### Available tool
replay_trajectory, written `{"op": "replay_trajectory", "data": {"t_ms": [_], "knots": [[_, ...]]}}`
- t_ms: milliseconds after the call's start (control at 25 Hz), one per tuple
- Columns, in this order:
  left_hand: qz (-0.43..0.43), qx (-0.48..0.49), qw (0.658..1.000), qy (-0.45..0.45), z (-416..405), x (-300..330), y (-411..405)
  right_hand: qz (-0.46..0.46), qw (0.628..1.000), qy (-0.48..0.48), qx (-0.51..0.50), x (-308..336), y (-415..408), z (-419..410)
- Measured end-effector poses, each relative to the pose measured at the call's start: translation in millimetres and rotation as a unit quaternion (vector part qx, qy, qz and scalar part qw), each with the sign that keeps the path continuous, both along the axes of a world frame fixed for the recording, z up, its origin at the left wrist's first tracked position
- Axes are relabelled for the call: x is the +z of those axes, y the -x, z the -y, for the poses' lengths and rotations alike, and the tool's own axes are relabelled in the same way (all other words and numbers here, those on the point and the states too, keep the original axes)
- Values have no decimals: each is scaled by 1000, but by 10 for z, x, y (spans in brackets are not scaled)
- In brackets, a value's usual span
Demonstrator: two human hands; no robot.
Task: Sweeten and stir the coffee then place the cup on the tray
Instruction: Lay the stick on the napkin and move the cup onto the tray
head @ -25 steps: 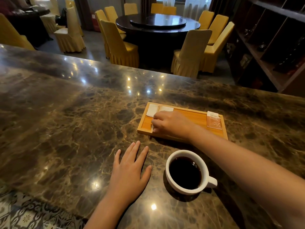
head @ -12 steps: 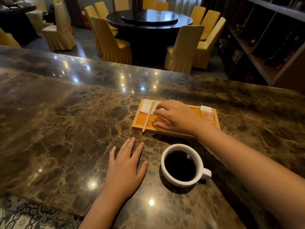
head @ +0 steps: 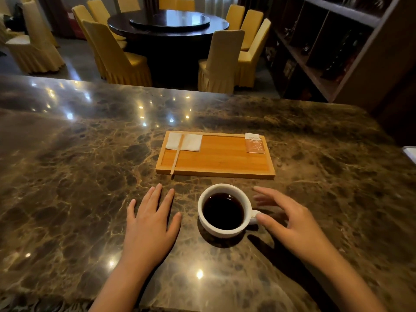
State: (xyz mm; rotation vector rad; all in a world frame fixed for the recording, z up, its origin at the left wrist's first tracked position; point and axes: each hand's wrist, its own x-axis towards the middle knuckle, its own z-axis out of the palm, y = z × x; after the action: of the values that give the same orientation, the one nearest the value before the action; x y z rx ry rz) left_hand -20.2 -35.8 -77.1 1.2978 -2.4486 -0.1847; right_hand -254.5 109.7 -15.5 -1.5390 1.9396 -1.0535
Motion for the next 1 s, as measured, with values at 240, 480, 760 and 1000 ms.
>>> {"op": "replay_trajectory", "data": {"t_ms": [240, 480, 760, 1000], "knots": [[13, -1, 1000, -9, 17, 6, -13, 134, 989, -30, -57, -144, -61, -5], [13, -1, 1000, -8, 12, 6, -17, 266, 962, -61, 2, -182, -85, 95], [16, -2, 1000, 0, 19, -11, -15, 336, 941, -34, -7, -168, -93, 128], [9, -2, 1000, -5, 14, 2, -16, 299, 954, -37, 0, -52, 36, 233]]}}
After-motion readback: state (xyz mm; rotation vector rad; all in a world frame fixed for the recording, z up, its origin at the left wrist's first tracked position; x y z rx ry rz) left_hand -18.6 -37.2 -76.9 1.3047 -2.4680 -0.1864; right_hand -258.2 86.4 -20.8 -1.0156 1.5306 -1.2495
